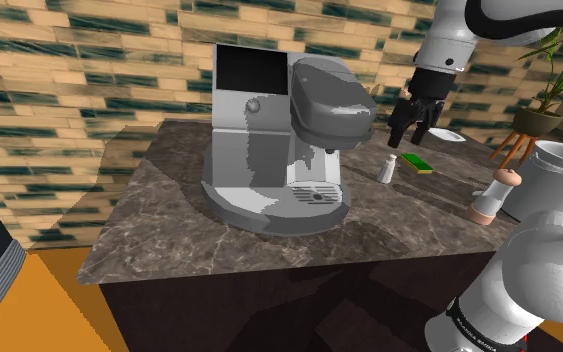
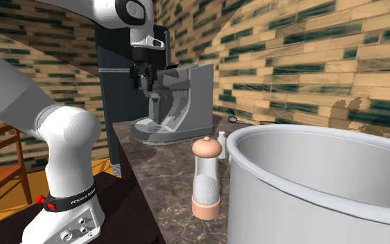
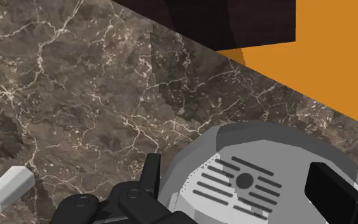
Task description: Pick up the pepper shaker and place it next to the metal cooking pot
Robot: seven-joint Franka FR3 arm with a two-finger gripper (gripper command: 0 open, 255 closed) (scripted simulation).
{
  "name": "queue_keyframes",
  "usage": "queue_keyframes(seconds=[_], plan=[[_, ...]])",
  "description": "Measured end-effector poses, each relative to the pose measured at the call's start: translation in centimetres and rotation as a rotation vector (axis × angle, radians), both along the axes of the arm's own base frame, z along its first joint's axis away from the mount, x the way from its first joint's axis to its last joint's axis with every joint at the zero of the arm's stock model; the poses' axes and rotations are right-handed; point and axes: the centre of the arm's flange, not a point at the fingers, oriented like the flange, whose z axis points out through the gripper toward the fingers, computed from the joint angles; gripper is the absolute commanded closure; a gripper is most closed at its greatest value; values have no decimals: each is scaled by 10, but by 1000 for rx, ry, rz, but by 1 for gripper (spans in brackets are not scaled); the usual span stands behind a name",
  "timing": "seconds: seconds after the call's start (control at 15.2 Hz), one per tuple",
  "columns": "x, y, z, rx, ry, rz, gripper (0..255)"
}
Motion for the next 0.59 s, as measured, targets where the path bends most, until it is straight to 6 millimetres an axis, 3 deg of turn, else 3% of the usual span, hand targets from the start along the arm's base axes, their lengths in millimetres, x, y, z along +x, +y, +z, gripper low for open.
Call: queue_keyframes(seconds=[0.13,0.59], plan=[[2,-5,-3,-3,-1,4,0],[19,-69,-45,-41,-9,58,0]])
